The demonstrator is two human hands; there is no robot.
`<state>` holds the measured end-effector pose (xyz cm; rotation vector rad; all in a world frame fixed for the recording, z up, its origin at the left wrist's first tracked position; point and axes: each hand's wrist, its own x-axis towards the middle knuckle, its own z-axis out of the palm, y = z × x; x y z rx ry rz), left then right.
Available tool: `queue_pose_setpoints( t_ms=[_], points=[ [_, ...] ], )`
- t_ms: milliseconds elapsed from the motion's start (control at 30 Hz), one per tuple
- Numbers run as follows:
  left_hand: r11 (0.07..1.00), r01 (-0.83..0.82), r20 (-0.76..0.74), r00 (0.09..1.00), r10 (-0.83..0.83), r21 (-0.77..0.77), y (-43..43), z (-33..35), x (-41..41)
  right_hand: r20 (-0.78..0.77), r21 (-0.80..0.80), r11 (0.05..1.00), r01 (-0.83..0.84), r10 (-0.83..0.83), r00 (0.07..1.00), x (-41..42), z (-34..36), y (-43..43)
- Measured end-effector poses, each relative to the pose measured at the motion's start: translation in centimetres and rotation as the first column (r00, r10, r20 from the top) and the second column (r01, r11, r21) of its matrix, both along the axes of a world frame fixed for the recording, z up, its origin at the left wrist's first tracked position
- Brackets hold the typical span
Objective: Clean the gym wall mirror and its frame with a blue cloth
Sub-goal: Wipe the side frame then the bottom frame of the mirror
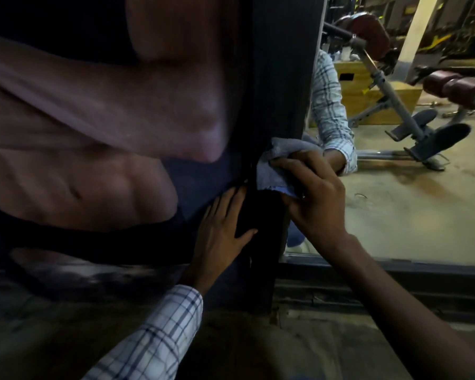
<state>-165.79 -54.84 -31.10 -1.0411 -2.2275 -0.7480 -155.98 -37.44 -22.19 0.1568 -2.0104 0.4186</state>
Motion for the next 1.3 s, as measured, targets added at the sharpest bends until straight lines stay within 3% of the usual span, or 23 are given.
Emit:
queue_pose_setpoints(
  t_ms=[133, 300, 500, 667, 800, 967, 1100, 1233, 1300],
  points=[
    [1.0, 0.013, 0.047, 0.999, -0.012, -0.01, -0.1, -2.3, 0.8, 0.064, 0.037, 0.999, 0.012, -0.015, 0.998, 0.5, -2.4, 0.3],
    [1.0, 0.007, 0.031, 0.999, -0.006, -0.012, 0.0, -4.5, 1.0, -0.025, -0.06, 0.998, -0.004, 0.003, 1.0, 0.3, -3.3, -0.3],
    [0.999, 0.028, 0.053, 0.998, -0.027, -0.02, -0.4, -6.9, 0.3, 0.049, 0.064, 0.998, 0.0, -0.003, 0.999, -0.1, -7.5, -0.1],
    [1.0, 0.022, 0.082, 0.996, -0.021, -0.016, -0.6, -9.2, 0.3, 0.005, -0.141, 0.99, -0.001, 0.001, 1.0, 0.0, -9.2, -1.5],
    [0.997, 0.07, 0.185, 0.98, -0.073, 0.021, -0.6, -9.6, -0.2, 0.092, -0.01, 1.0, 0.02, -0.019, 0.996, -0.2, -11.4, -2.0],
    [0.997, 0.043, 0.254, 0.966, -0.058, 0.067, -0.6, -10.3, -0.5, -0.003, -0.324, 0.946, 0.006, -0.007, 1.0, -0.1, -13.2, -2.9],
    [0.999, 0.04, 0.257, 0.965, -0.047, 0.035, -1.1, -11.8, -0.2, 0.147, -0.213, 0.975, 0.057, -0.026, 0.989, 0.0, -16.1, -4.2],
    [0.999, 0.038, 0.311, 0.949, -0.044, 0.028, -1.7, -12.8, -0.6, 0.182, -0.331, 0.94, 0.082, -0.021, 0.983, 0.6, -19.0, -4.2],
    [0.998, 0.051, 0.323, 0.944, -0.059, 0.033, -1.7, -12.8, -0.5, 0.278, -0.289, 0.951, 0.106, -0.023, 0.96, 0.9, -20.6, -5.0]
  ],
)
